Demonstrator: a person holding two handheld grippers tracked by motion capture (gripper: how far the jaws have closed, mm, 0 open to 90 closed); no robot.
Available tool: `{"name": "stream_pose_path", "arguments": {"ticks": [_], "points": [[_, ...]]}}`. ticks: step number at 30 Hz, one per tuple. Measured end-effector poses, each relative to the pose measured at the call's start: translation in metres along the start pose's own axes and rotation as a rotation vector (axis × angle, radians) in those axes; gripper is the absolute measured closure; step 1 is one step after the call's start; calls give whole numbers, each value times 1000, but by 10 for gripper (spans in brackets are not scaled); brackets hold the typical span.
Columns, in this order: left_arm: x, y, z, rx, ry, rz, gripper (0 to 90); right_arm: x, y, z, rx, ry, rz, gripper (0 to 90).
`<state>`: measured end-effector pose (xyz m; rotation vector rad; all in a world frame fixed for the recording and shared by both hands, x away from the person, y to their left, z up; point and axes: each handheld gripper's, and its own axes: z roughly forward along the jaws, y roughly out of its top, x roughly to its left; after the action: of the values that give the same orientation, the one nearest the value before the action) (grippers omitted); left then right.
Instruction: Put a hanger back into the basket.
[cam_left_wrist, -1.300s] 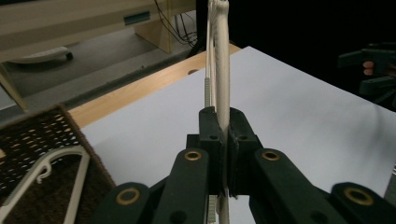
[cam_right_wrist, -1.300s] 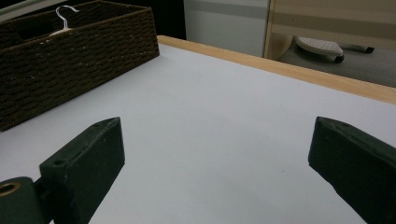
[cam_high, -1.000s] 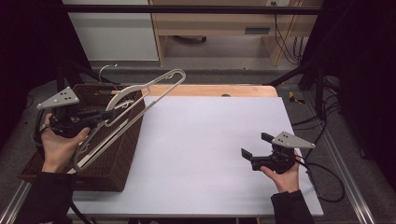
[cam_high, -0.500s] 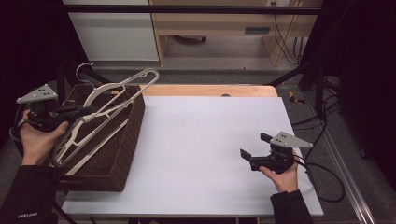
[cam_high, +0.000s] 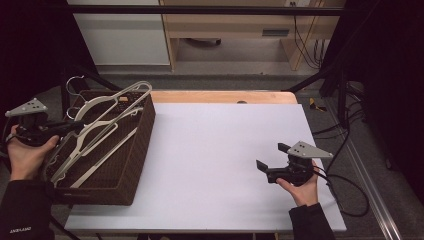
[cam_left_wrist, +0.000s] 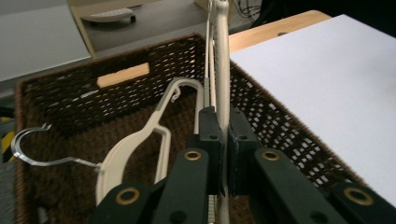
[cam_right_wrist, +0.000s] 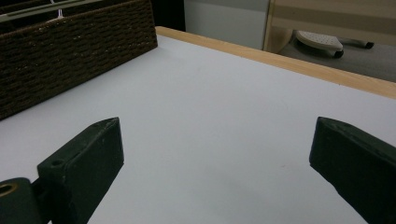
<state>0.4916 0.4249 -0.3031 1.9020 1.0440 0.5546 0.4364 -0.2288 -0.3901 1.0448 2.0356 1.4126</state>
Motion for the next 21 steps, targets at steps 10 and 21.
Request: {"name": "stream_pose_path", "arguments": {"ticks": [10,21], "points": [[13,-18,1,60,10,-16,866,0,0,1,2,1,-2,31],[13,-42,27,119,-54,-102,864,0,0,1,2,2,0,31]]}}
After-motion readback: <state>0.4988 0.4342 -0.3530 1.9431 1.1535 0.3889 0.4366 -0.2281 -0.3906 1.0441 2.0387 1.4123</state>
